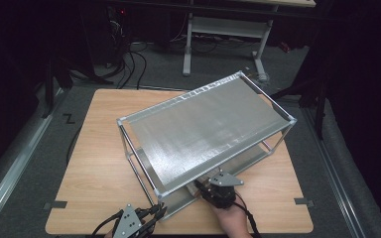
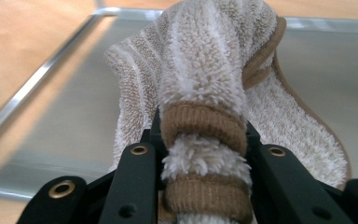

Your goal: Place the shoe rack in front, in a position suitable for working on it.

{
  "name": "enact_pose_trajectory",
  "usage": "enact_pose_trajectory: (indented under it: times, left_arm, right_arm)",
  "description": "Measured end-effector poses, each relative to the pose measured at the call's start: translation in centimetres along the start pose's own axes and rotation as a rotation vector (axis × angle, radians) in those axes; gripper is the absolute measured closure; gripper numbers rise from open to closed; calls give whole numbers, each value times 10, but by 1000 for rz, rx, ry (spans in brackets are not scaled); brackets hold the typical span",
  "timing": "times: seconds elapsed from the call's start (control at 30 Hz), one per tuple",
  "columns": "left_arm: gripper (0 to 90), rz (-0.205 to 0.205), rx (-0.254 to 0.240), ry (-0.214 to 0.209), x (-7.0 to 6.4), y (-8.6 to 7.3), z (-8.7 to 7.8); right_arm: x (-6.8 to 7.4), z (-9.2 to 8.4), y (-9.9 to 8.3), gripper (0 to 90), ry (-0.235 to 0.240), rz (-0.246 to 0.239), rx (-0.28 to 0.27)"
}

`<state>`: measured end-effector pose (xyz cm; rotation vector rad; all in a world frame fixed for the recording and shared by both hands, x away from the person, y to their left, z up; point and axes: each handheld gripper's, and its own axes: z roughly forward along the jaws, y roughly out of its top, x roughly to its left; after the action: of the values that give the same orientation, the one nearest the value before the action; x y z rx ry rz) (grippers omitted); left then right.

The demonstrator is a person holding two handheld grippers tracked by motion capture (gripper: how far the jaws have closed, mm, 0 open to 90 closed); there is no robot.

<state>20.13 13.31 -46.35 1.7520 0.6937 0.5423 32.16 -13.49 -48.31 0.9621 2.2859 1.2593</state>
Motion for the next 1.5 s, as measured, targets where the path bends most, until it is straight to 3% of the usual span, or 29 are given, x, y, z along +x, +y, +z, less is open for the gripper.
enact_pose_trajectory:
  times: [0.17,0.3,0.5,0.77,0.9,1.03,1.1,1.13,1.37,1.5]
  left_arm:
    - [801,5,-1,-16,-6,1,5]
    - [801,5,-4,-18,-7,2,7]
    - [801,0,-5,-21,-7,2,7]
    - [801,-2,-3,-21,-7,2,7]
    - [801,-3,-5,-25,-7,2,7]
    - [801,-4,-6,-26,-7,2,7]
    - [800,-6,-6,-28,-7,2,7]
    - [800,-7,-6,-29,-7,2,7]
    - [799,-19,-7,-35,-7,1,8]
    - [799,-23,-7,-39,-7,1,8]
  right_arm:
    - [27,8,-4,699,80,-24,23]
    - [48,15,-7,700,97,-65,30]
    - [56,19,-8,701,88,-60,46]
    - [53,21,-8,699,73,-49,76]
    - [48,21,-8,699,46,-61,70]
    - [36,19,-7,699,20,-22,86]
    - [23,18,-8,698,-4,9,94]
    - [23,18,-8,698,-4,9,94]
    - [-11,15,-10,696,-77,37,95]
    - [-31,12,-11,693,-125,95,93]
